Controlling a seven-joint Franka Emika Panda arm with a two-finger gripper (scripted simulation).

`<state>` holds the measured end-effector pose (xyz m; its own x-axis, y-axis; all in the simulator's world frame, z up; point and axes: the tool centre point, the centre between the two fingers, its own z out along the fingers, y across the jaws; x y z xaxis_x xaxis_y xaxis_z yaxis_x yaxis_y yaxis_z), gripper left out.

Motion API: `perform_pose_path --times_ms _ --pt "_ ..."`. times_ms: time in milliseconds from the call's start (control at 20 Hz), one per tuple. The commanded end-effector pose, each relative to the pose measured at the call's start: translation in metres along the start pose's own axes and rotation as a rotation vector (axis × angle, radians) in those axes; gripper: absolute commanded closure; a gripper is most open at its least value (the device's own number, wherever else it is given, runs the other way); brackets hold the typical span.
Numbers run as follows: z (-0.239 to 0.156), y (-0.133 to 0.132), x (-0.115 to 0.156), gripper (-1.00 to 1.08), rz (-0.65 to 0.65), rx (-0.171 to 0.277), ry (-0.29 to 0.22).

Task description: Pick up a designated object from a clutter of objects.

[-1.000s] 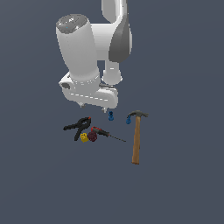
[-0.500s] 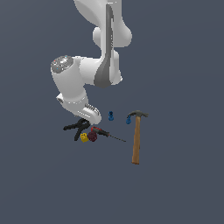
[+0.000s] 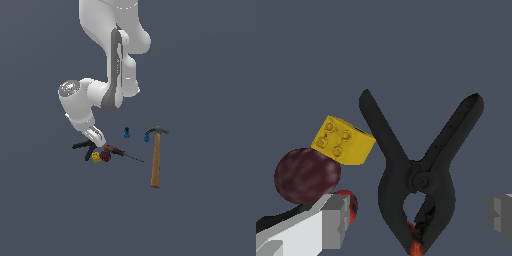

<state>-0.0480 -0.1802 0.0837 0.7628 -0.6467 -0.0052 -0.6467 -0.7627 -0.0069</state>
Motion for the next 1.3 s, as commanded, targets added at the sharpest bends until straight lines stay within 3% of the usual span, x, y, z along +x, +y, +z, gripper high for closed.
perform_pose_path --times_ms 0,500,1250 --pt "0.008 0.007 0.0 -0.92 0.024 -0.004 0.004" --pt "0.018 0.012 -0.001 -0.92 0.038 -0.007 0.004" --pt "0.064 0.014 -0.001 -0.92 0.042 -0.007 0.005"
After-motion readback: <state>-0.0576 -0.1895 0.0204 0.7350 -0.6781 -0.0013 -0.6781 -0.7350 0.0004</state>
